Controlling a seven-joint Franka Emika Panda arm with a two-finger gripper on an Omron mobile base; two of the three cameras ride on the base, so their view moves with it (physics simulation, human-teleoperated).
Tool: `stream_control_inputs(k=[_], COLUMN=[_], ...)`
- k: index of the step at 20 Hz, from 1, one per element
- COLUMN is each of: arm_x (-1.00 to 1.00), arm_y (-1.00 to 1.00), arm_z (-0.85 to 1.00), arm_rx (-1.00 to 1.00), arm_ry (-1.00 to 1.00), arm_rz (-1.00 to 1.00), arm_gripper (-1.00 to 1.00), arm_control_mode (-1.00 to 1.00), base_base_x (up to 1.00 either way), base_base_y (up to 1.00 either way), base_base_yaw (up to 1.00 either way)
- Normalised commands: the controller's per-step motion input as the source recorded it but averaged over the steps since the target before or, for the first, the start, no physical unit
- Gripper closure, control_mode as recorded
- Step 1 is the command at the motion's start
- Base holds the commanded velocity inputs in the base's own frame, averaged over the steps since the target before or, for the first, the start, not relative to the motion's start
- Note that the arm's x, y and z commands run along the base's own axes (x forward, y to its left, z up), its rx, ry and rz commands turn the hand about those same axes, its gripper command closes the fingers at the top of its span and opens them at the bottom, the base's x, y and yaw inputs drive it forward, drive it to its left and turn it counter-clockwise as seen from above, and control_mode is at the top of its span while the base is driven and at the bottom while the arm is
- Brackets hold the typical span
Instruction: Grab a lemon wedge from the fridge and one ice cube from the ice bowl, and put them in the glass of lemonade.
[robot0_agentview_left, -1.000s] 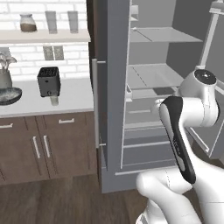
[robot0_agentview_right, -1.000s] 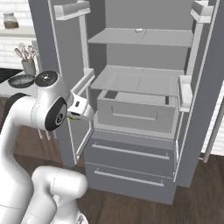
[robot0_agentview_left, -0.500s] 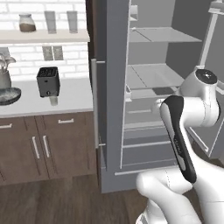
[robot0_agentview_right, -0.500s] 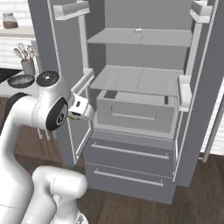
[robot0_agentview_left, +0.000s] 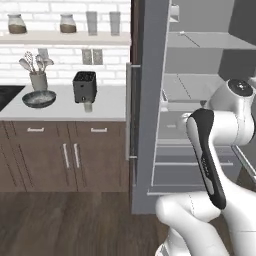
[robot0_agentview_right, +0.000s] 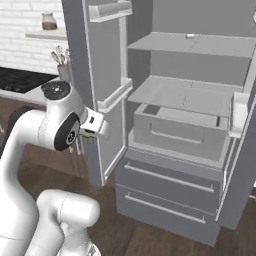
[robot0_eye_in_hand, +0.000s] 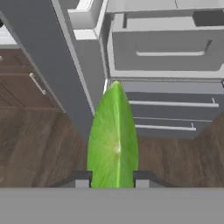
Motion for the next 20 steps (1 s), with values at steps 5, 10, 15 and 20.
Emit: stream_control_inputs(k=[5,10,15,20], arm_x=[0.0,0.0,0.0,0.0], arm_y=[0.0,0.0,0.0,0.0], arm_z=[0.0,0.0,0.0,0.0], arm_rx=[0.0,0.0,0.0,0.0], arm_ry=[0.0,0.0,0.0,0.0], arm_rz=[0.0,0.0,0.0,0.0], arm_gripper=[1.0,1.0,1.0,1.0], arm_control_mode=[1.0,1.0,1.0,1.0], base_base_x=[-0.08,0.0,0.07,0.52], base_base_y=[-0.05,0.05,0.18,0.09], base_base_yaw=[0.61,0.69,0.7,0.62])
